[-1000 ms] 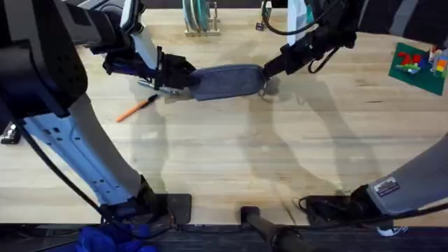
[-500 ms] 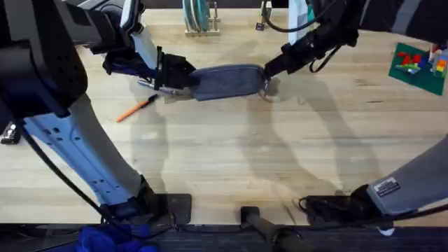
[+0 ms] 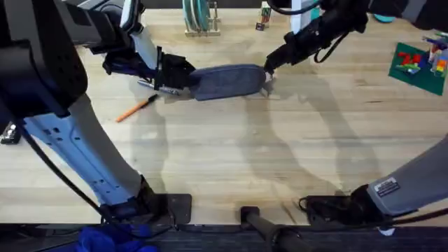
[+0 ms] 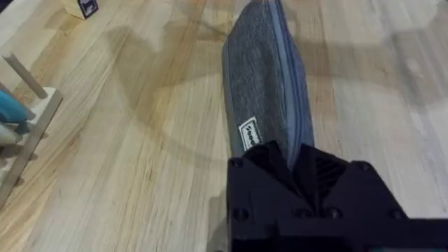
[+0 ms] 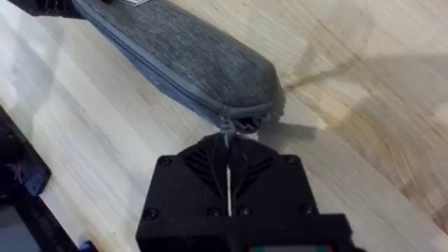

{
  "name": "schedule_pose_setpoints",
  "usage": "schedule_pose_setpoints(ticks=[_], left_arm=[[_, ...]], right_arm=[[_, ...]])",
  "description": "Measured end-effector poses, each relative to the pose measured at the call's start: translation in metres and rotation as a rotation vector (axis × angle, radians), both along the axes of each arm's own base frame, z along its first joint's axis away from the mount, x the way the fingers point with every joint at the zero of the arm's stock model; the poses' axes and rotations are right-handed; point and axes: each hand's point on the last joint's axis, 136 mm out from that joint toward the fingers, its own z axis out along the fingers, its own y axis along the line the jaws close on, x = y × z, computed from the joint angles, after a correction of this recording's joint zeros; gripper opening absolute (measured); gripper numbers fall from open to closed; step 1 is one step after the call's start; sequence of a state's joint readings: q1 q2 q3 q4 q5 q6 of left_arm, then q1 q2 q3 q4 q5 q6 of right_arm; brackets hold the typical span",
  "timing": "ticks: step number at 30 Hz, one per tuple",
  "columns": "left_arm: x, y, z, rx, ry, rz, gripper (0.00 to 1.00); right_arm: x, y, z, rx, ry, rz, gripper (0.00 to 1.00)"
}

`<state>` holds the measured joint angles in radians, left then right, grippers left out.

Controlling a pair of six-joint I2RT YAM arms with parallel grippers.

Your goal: Unzip the bag, pick up the pens from the table one at a time and place them inside, then zip the bag closed.

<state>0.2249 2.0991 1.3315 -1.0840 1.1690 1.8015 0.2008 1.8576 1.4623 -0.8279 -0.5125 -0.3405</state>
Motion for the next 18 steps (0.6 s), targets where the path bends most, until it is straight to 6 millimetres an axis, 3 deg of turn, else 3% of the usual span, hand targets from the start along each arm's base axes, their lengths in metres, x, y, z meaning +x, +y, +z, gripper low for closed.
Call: schedule_pose_setpoints(ticks=[6,18], left_arm=[[0.0,0.0,0.0,0.001,-0.003,0.0,0.042],[0.001,0.0,0.0,0.001,-0.005,0.0,0.042]], right_arm=[[-0.002,0.005,0.003,-0.004,-0.001,0.012,0.032],[-0.003,0.032,0.02,-0.005,-0.032,0.058,0.032]])
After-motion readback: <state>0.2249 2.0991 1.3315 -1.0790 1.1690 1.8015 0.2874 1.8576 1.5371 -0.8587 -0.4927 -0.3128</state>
